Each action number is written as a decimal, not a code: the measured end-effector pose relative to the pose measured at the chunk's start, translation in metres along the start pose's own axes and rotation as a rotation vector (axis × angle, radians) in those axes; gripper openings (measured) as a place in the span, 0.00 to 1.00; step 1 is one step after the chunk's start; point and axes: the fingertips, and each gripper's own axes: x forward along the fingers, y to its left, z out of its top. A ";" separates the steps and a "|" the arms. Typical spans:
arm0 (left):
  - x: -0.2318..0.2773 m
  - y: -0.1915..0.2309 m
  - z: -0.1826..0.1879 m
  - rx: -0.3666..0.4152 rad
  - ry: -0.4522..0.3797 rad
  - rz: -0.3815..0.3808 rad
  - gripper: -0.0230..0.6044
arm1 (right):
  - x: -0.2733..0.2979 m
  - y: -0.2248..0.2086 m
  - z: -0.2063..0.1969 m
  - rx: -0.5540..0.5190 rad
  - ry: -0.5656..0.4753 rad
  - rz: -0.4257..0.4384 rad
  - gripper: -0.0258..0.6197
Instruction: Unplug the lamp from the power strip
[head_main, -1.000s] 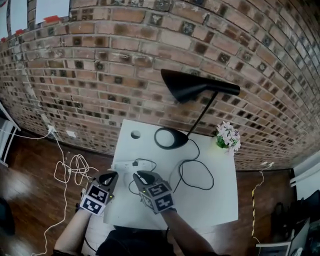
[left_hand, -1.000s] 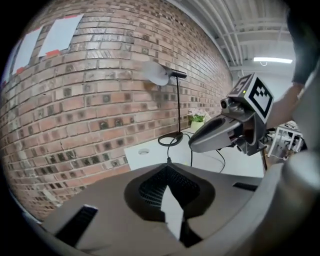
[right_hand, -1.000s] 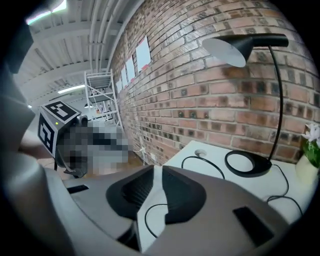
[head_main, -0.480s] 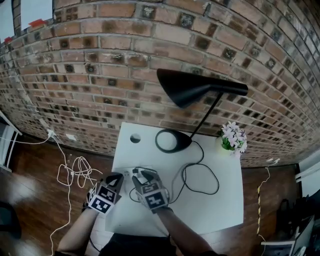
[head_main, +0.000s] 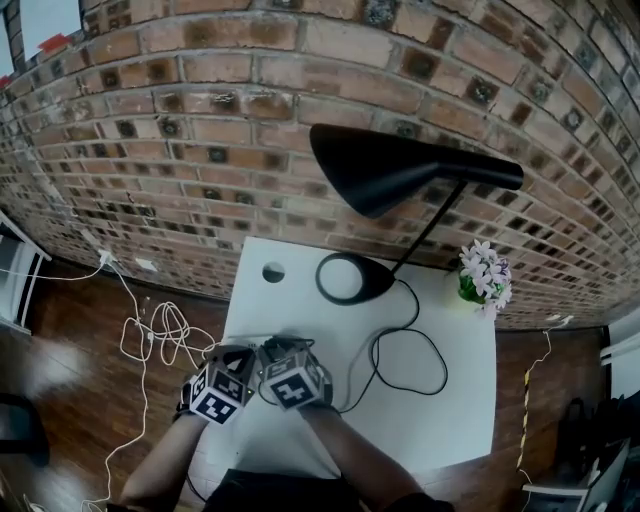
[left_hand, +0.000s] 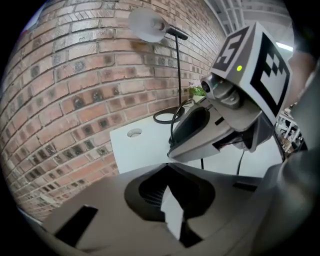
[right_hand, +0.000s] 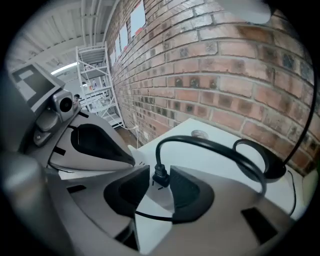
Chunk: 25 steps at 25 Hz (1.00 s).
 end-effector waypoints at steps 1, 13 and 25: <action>0.003 0.000 -0.001 0.003 0.011 0.000 0.04 | 0.001 0.000 -0.001 -0.023 0.012 -0.001 0.20; 0.013 -0.002 -0.010 0.047 0.108 0.036 0.05 | 0.000 -0.004 -0.003 -0.002 0.002 0.039 0.16; 0.015 -0.002 -0.010 0.064 0.119 0.049 0.06 | -0.003 -0.012 -0.001 0.181 -0.066 0.068 0.16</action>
